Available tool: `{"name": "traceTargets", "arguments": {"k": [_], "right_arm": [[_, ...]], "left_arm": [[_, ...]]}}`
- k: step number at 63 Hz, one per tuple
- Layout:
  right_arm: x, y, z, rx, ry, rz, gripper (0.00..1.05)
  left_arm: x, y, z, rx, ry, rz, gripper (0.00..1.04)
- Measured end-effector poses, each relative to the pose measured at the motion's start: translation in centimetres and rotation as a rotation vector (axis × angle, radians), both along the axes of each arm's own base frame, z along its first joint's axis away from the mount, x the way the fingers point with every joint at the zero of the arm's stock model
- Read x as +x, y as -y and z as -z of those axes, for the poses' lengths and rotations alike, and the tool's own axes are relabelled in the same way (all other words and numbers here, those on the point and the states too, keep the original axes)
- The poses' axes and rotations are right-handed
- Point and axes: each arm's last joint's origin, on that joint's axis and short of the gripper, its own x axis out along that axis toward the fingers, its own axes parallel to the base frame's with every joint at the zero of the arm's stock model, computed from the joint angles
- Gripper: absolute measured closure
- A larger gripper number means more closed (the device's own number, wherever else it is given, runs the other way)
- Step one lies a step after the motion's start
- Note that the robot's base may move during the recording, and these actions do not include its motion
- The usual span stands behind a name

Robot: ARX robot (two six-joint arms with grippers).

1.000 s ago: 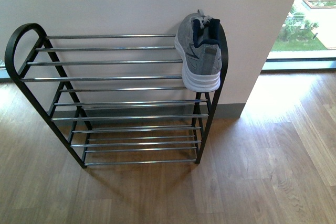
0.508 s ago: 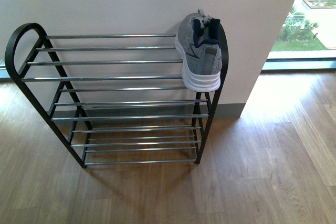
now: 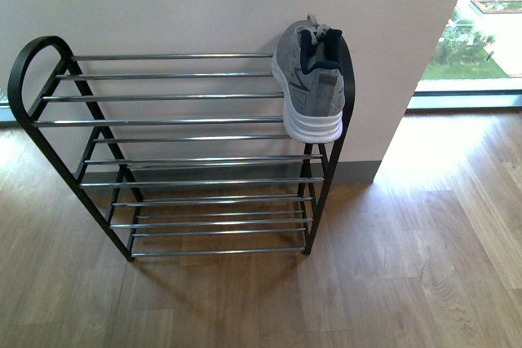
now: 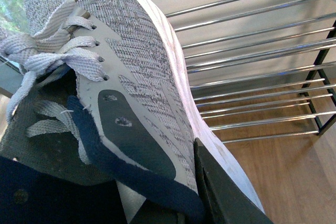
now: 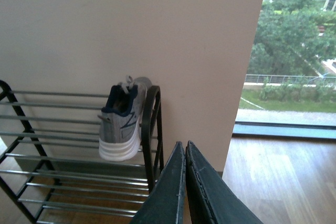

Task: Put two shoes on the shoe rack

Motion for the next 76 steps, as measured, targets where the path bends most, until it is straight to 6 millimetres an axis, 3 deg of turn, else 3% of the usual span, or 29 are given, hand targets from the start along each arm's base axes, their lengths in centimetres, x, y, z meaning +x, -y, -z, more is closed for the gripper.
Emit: {"name": "traceTargets", "arguments": {"k": [76], "right_arm": [[-4.2,0.0,-0.2,0.0,0.015,0.0,1.03]], "left_arm": [[0.0,0.0,0.0,0.0,0.0,-0.001,1.03]]}}
